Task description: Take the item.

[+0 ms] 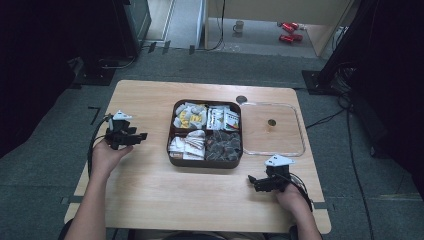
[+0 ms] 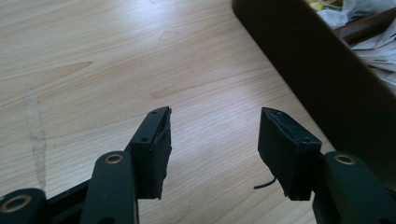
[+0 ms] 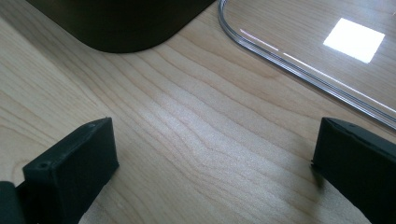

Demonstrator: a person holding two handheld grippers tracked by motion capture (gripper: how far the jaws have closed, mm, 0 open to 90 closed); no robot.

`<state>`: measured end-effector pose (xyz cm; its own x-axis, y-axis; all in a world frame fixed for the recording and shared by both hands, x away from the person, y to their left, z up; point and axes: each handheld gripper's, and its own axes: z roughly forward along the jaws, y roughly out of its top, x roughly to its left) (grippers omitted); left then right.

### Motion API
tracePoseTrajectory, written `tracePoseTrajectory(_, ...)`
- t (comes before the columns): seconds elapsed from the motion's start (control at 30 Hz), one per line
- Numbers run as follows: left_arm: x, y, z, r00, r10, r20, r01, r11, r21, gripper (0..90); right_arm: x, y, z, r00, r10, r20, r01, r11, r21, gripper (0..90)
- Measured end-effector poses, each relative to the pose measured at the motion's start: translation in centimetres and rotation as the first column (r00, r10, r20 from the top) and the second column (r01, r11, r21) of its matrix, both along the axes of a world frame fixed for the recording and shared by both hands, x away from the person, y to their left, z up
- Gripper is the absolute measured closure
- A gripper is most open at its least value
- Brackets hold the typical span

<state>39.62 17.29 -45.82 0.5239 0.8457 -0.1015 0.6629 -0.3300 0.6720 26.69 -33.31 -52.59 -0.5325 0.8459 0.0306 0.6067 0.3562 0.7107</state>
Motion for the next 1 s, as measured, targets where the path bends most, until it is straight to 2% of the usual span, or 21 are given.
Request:
tracePoseTrajectory(0.37, -0.5, -1.8, 1.8, 0.9972, -0.063, 0.041, 0.064, 0.9977, -0.021, 49.1, 0.0, 0.0, 0.0, 1.0000, 0.000, 0.000, 0.000, 1.0000, 0.000, 0.0)
tracePoseTrajectory(0.53, -0.6, -2.4, 2.3, 0.9958, -0.077, 0.049, 0.078, 0.9965, -0.029, 49.2, 0.0, 0.0, 0.0, 1.0000, 0.000, 0.000, 0.000, 1.0000, 0.000, 0.0)
tracePoseTrajectory(0.6, -0.7, -2.7, 2.6, 0.9946, -0.093, 0.046, 0.095, 0.9942, -0.050, 50.2, 0.0, 0.0, 0.0, 1.0000, 0.000, 0.000, 0.000, 1.0000, 0.000, 0.0)
tracePoseTrajectory(0.77, -0.7, -3.2, 3.0, 0.9933, -0.106, 0.046, 0.108, 0.9929, -0.049, 51.1, 0.0, 0.0, 0.0, 1.0000, 0.000, 0.000, 0.000, 1.0000, 0.000, 0.0)
tracePoseTrajectory(1.0, -0.6, -4.6, 3.6, 0.9874, -0.147, 0.059, 0.149, 0.9883, -0.031, 52.0, 0.0, 0.0, 0.0, 1.0000, 0.000, 0.000, 0.000, 1.0000, -0.001, 0.0)
